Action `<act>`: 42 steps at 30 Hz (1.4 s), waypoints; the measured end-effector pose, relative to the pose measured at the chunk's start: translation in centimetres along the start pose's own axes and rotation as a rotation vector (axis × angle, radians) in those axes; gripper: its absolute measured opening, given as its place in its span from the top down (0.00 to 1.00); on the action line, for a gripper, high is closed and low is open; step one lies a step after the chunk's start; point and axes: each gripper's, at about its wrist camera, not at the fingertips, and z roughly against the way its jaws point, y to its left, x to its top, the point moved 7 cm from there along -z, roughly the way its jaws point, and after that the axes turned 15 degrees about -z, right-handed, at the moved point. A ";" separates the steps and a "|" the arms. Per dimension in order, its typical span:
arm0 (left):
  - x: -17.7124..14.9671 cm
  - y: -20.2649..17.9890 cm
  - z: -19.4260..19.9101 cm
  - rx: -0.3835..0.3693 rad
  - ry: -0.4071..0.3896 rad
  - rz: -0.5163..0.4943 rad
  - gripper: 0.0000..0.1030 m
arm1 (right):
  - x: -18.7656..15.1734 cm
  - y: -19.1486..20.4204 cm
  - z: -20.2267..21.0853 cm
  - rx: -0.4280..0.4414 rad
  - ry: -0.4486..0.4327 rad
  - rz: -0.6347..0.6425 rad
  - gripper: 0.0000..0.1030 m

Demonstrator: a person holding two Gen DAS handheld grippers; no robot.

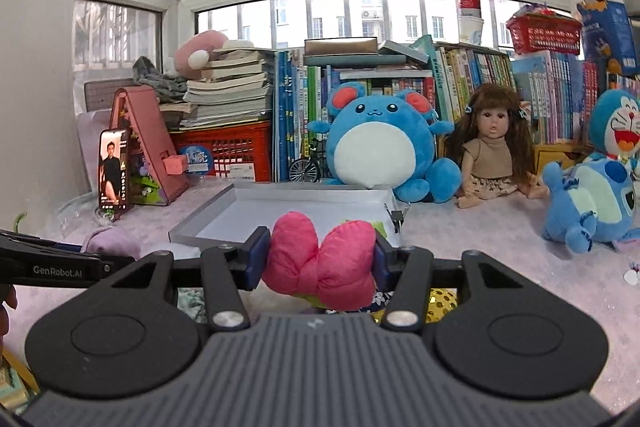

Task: Organize soft objects
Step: 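Carry the lilac hat and pink bow into the white box with both tools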

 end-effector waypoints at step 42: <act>13.2 2.4 -19.2 -0.237 0.050 0.243 0.55 | 7.5 -2.2 -20.0 0.077 0.250 -0.195 0.46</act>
